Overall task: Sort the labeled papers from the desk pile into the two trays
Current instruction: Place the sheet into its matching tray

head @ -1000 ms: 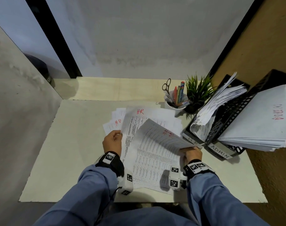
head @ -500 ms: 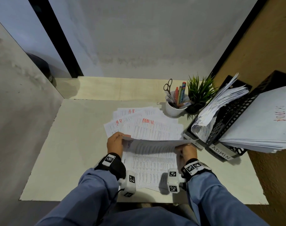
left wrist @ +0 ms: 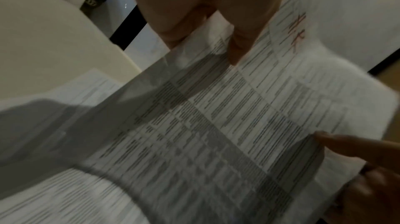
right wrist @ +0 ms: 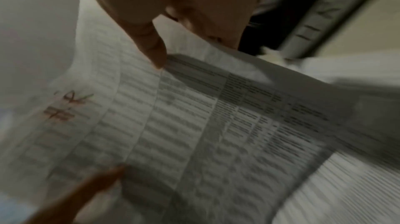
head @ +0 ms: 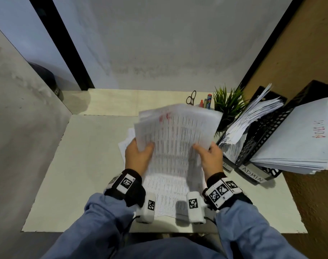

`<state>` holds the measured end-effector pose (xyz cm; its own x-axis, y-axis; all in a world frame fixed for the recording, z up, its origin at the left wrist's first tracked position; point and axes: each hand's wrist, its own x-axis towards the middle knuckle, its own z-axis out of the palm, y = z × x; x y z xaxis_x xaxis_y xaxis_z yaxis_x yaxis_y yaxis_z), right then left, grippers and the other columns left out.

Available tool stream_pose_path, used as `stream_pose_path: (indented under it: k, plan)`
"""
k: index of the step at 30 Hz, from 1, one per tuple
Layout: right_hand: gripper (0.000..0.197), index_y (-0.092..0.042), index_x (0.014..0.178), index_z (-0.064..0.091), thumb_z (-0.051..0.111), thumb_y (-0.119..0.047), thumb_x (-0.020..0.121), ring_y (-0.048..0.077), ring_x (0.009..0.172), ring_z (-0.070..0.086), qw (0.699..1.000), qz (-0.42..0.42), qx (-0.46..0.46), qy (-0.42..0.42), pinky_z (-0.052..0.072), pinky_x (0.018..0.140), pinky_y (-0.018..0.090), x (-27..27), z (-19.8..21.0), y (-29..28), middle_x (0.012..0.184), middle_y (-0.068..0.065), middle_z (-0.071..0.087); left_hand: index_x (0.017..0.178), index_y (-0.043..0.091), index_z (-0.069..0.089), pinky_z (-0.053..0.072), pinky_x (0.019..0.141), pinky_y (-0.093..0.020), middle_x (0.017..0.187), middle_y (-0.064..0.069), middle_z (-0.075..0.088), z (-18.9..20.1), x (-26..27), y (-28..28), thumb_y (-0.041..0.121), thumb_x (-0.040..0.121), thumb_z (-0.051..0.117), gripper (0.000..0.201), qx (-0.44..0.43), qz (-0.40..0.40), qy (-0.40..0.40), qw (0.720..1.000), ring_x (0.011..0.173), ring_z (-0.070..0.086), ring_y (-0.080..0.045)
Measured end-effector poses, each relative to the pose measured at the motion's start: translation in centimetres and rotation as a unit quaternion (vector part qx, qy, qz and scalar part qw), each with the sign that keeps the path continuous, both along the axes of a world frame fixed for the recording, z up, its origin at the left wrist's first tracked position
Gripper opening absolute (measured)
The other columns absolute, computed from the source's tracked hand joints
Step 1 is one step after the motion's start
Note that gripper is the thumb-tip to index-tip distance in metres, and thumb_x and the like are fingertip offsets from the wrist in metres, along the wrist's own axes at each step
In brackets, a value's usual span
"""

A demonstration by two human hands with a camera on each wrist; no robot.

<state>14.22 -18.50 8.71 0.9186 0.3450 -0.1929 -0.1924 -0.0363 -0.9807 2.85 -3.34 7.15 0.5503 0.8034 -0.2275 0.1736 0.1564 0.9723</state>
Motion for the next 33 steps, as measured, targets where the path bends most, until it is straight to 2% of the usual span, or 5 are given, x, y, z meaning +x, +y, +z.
stream_pose_path:
  k: [5, 14, 20, 24, 33]
  plan:
    - [0.03, -0.02, 0.08, 0.058, 0.059, 0.01, 0.084, -0.006, 0.068, 0.059, 0.991, -0.03, 0.046, -0.124, 0.049, 0.06, 0.01, -1.6, 4.1, -0.1, 0.077, -0.002, 0.061, 0.103, 0.013, 0.064, 0.056, 0.071, -0.017, 0.094, 0.006, 0.069, 3.2, -0.2, 0.5, 0.01, 0.082, 0.07, 0.022, 0.081, 0.039, -0.054, 0.994, 0.084, 0.067, -0.003]
    - [0.016, 0.002, 0.078, 0.057, 0.049, 0.01, 0.088, 0.01, 0.064, 0.063, 0.993, 0.027, -0.087, 0.069, 0.046, 0.051, 0.009, -2.7, -0.5, -0.6, 0.07, 0.009, 0.058, 0.107, 0.0, 0.063, 0.054, 0.062, -0.018, 0.094, -0.011, 0.068, -2.2, -2.3, -0.9, 0.011, 0.092, 0.056, 0.02, 0.067, -0.095, 0.129, 0.985, 0.094, 0.065, -0.032]
    - [0.033, -0.016, 0.121, 0.057, 0.061, -0.022, 0.089, 0.009, 0.089, 0.054, 0.964, -0.101, -0.13, -0.209, 0.046, 0.072, 0.01, 3.4, 4.5, -1.7, 0.106, 0.002, 0.056, 0.087, 0.035, 0.063, 0.048, 0.061, -0.021, 0.077, 0.005, 0.066, 6.3, 1.6, 1.3, 0.012, 0.088, 0.06, 0.024, 0.209, -0.052, -0.019, 0.976, 0.065, 0.057, -0.007]
    - [0.086, -0.011, 0.145, 0.032, 0.069, -0.051, 0.077, 0.029, 0.13, 0.036, 0.94, -0.211, -0.258, -0.071, 0.035, 0.106, 0.04, 9.2, 5.9, -2.1, 0.142, 0.014, 0.034, 0.091, 0.028, 0.065, 0.044, 0.045, -0.023, 0.067, 0.0, 0.062, 12.0, 5.5, 1.6, 0.011, 0.086, 0.056, 0.02, 0.298, -0.116, -0.019, 0.947, 0.051, 0.052, -0.011]
    - [0.007, 0.0, 0.078, 0.046, 0.049, 0.006, 0.078, 0.02, 0.05, 0.037, 0.957, -0.167, -0.192, 0.138, 0.029, 0.049, 0.023, 14.0, 4.7, -4.2, 0.063, 0.008, 0.042, 0.094, 0.013, 0.063, 0.037, 0.059, -0.025, 0.075, -0.001, 0.062, 17.8, 14.5, -2.0, 0.013, 0.083, 0.051, 0.016, 0.512, -0.265, 0.055, 0.815, 0.069, 0.055, -0.019]
